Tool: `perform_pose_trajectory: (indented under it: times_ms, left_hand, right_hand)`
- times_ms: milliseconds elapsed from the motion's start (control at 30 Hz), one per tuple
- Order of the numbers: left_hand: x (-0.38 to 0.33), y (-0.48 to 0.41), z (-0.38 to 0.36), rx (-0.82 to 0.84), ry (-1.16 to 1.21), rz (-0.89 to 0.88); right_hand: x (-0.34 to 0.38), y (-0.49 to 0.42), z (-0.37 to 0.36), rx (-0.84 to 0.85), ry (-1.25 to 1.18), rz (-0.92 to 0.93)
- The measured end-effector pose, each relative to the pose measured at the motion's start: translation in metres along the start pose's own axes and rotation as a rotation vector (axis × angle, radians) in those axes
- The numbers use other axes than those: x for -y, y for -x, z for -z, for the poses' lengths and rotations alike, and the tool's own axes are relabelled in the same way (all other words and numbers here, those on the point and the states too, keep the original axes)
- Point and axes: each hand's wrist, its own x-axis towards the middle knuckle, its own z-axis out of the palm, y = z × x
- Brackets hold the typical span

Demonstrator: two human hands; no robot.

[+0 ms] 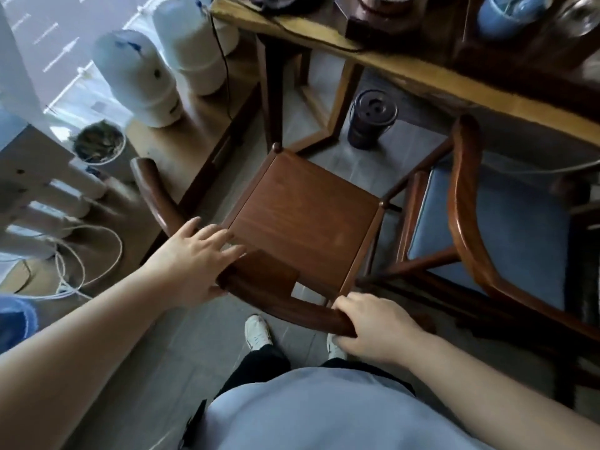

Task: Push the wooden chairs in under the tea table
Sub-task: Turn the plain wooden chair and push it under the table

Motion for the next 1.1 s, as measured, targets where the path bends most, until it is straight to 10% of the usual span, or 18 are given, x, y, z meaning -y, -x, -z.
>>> perform_pose_trajectory:
  times_ms: [1100]
  left_hand:
    - [0.002, -0.091, 0.011, 0.024, -0.152, -0.205]
  right_hand:
    - [-0.018, -0.027, 0.030, -0.084, 0.156, -0.312]
